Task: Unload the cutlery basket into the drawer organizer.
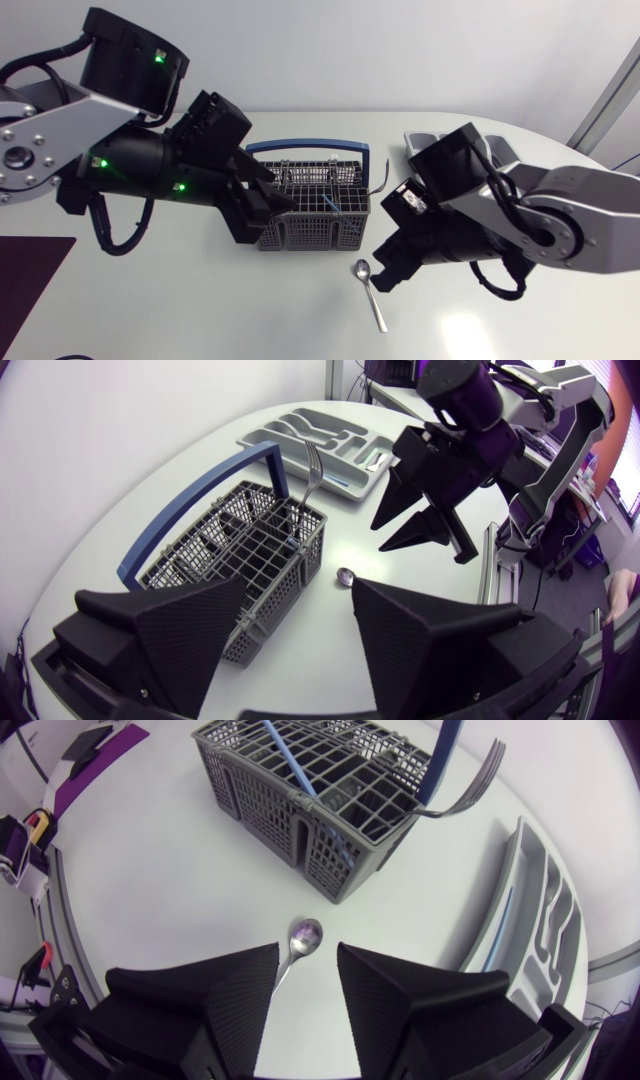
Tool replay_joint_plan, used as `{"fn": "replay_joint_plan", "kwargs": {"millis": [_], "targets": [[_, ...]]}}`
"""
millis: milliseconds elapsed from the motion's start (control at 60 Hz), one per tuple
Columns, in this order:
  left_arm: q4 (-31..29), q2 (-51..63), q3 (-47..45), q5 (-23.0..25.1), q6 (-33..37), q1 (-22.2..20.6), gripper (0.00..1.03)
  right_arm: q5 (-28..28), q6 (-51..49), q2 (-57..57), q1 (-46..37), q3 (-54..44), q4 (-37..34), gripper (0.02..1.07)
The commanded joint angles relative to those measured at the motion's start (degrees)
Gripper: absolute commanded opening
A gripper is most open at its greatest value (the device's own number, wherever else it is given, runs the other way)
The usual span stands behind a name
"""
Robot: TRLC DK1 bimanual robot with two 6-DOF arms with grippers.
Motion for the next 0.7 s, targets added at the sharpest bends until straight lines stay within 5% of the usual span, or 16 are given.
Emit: {"fn": "replay_joint_plan", "kwargs": {"millis": [0,683], "targets": [[0.4,-1.6,-2.3,0.0,1.9,0.1,0.92,-0.9,4.6,3.7,-0.7,2.4,-2.3,0.5],[1.7,-3.9,-5.0,-0.3,2.6,1.6,0.92,-4.7,9.3,21.2,0.2,7.6,-8.1,0.5]]}}
